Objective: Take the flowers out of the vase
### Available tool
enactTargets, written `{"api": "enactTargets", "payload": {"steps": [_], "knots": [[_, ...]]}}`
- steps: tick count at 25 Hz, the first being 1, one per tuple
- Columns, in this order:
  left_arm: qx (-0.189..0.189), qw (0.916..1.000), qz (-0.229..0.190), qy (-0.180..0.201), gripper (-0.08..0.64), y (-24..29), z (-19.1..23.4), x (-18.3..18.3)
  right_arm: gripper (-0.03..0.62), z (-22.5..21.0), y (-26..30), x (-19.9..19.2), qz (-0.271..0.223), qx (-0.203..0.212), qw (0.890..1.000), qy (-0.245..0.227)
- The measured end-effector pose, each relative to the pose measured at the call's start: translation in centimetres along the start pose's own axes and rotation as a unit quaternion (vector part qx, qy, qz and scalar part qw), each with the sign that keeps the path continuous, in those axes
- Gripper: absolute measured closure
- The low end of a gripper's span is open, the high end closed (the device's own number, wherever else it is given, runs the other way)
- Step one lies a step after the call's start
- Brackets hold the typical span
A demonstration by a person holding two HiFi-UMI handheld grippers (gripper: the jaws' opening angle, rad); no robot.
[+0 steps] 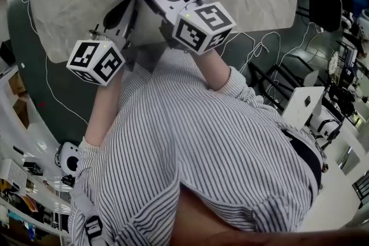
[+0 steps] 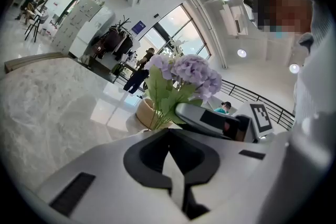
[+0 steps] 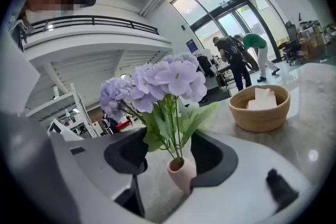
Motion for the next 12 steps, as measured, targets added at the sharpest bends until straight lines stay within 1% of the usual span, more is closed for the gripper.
{"api": "enactTargets", "payload": {"steps": [3,4,6,7,10,12], "knots": [[0.002,1.0000,-0.004,0.001,0.551,-0.2,0.2,0.5,0.355,0.7,0.4,0.1,0.000,0.010,1.000,-0.011],[0.002,1.0000,-0.006,0.002,0.551,-0.1,0.3,0.7,0.374,0.8,0.5,0.1,-0.001,0.013,1.000,-0.014],[0.002,0.9999,-0.010,0.002,0.551,0.3,0.4,1.0,0.447,0.8,0.7,0.2,-0.003,0.015,1.000,-0.019],[0.002,0.9999,-0.012,0.002,0.551,0.5,0.4,1.2,0.473,0.7,0.8,0.2,-0.003,0.015,1.000,-0.022],[0.004,0.9999,-0.015,0.006,0.551,0.9,0.1,1.4,0.523,0.2,0.7,0.3,0.003,0.017,1.000,-0.017],[0.006,0.9998,-0.015,0.007,0.551,0.7,-0.1,1.5,0.534,0.1,0.6,0.4,0.004,0.017,1.000,-0.011]]}}
Point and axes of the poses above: the fingertips, and each gripper's own axes: y forward along the fingers, z to its left, x out of its top, the point moved 1 cm from there along -y, backward along the fingers, and after that the axes turned 3 degrees about -z, right-handed, at the moved point
